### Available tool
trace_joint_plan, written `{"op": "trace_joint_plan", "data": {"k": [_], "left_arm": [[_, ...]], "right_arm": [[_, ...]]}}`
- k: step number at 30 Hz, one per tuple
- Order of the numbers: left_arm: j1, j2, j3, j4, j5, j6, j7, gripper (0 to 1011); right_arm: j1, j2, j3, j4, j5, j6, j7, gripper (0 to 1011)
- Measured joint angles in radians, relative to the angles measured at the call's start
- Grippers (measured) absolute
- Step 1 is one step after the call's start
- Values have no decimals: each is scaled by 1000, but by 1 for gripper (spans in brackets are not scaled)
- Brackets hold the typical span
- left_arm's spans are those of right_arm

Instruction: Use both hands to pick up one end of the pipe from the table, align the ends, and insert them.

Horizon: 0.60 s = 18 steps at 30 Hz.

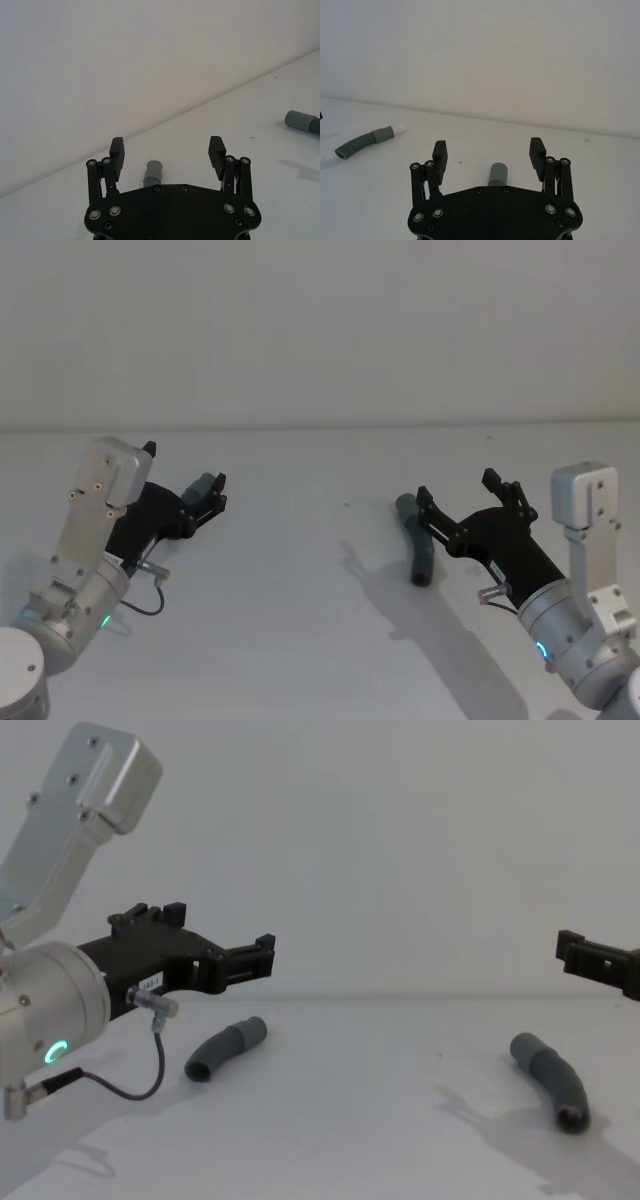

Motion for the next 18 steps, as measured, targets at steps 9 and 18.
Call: {"op": "trace_joint_plan", "data": {"k": [9,18], "left_arm": [[0,0,0,0,0,0,0,1002],[0,0,0,0,0,0,0,1001]], "right_arm": [[0,0,0,0,0,0,0,1000],[0,0,0,0,0,0,0,1000]]}}
